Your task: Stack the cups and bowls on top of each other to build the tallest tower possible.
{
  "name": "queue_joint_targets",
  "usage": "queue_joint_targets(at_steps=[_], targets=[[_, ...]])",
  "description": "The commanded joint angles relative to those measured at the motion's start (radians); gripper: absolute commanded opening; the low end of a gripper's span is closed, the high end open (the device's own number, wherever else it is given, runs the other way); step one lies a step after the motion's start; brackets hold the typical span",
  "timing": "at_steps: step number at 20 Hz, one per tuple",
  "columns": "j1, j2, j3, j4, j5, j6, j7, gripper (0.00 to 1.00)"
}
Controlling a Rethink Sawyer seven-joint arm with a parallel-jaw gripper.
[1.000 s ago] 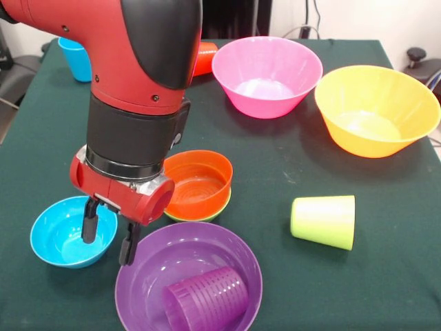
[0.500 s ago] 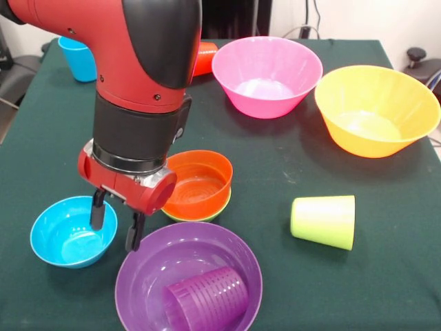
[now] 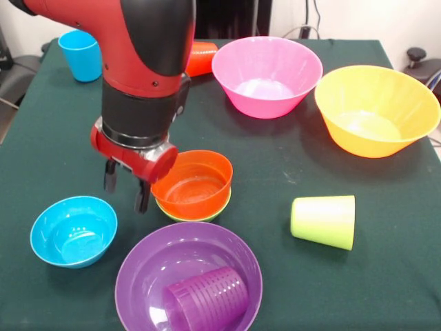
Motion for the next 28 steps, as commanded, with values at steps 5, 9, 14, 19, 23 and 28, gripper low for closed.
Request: queue_joint_targets(at_steps=[5, 9, 14, 19, 23, 28], targets=[[-0.136, -0.071, 0.262, 0.206, -0.207, -0.049, -0.34, 1.0], [-0.2, -0.092, 0.359, 0.206, -0.306, -0.052, -0.444, 1.0], [-0.256, -0.116, 0.484, 0.214, -0.398, -0.024, -0.537, 1.0], [-0.298, -0.128, 0.58, 0.229, -0.447, 0.007, -0.596, 1.0], [-0.308, -0.132, 0.606, 0.227, -0.465, 0.029, -0.594, 1.0], [-0.312, -0.152, 0.607, 0.231, -0.464, 0.057, -0.571, 1.0]])
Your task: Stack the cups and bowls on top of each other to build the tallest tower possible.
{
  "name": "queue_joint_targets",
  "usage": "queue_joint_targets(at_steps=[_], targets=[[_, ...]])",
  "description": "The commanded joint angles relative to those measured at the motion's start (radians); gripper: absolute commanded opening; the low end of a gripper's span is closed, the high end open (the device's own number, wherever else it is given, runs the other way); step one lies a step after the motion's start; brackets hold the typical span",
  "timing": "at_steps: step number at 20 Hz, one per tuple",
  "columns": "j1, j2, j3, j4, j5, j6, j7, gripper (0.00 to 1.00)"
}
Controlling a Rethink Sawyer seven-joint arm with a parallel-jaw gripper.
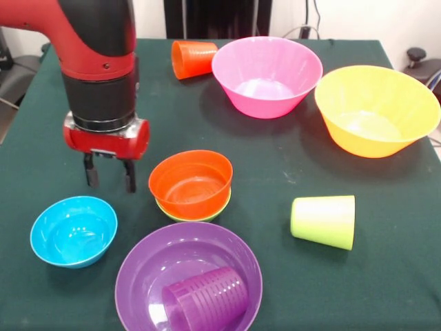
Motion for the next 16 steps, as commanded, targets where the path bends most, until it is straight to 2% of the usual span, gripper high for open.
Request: queue_joint_targets(at_steps=[1, 12, 16], targets=[[0.009, -0.037, 0.169, 0.066, -0.075, 0.075, -0.265, 1.0], [0.004, -0.077, 0.188, 0.026, -0.066, 0.197, -0.265, 1.0], [-0.006, -0.066, 0.198, 0.016, -0.076, 0.199, -0.27, 1.0]])
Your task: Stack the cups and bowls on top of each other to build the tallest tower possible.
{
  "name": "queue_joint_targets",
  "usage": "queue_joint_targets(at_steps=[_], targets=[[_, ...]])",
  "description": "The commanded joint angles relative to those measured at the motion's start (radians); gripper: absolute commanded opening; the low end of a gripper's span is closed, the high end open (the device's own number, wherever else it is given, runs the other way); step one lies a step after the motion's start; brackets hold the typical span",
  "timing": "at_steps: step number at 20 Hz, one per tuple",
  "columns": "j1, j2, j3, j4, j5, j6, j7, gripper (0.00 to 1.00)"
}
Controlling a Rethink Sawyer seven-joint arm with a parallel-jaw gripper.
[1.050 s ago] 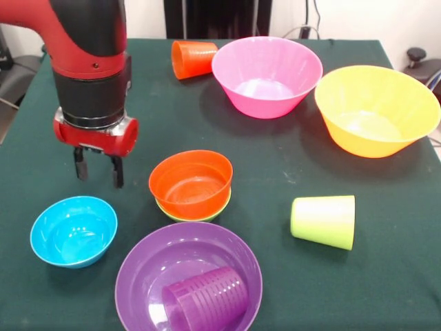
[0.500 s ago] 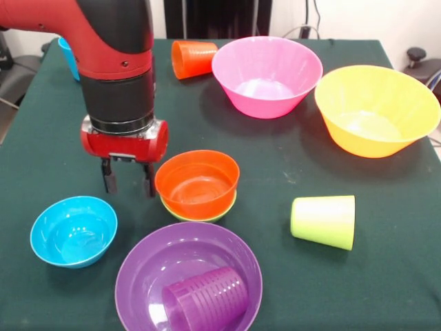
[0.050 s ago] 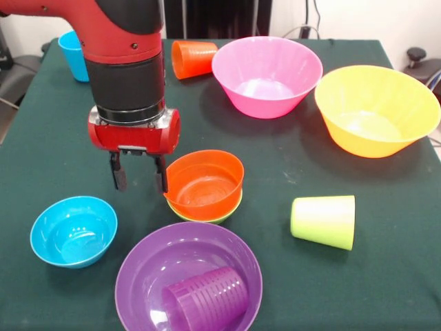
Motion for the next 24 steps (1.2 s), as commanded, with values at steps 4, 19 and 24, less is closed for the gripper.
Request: queue_joint_targets(at_steps=[4, 19, 24], targets=[[-0.011, 0.014, 0.104, -0.007, -0.079, 0.136, -0.273, 1.0], [-0.031, 0.083, 0.133, -0.11, -0.115, 0.176, -0.319, 1.0], [-0.041, 0.099, 0.145, -0.147, -0.122, 0.21, -0.338, 1.0]])
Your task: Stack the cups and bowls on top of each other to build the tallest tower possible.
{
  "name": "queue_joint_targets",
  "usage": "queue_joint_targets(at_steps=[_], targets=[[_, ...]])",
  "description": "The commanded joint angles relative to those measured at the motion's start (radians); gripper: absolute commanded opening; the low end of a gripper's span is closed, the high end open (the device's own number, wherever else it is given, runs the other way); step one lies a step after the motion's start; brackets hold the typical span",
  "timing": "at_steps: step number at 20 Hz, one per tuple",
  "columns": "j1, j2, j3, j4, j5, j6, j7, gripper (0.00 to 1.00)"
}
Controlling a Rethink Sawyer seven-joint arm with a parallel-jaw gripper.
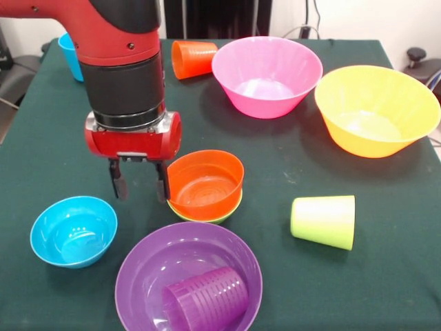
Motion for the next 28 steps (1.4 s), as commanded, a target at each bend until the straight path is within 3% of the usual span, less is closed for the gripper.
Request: queue_joint_targets(at_steps=[1, 15, 23, 28], targets=[[-0.02, 0.077, 0.079, -0.08, -0.085, 0.145, -0.342, 1.0], [-0.053, 0.108, 0.107, -0.101, -0.119, 0.134, -0.371, 1.0], [-0.069, 0.175, 0.113, -0.11, -0.145, 0.064, -0.364, 1.0], [-0.104, 0.202, 0.147, -0.122, -0.162, 0.07, -0.418, 1.0]])
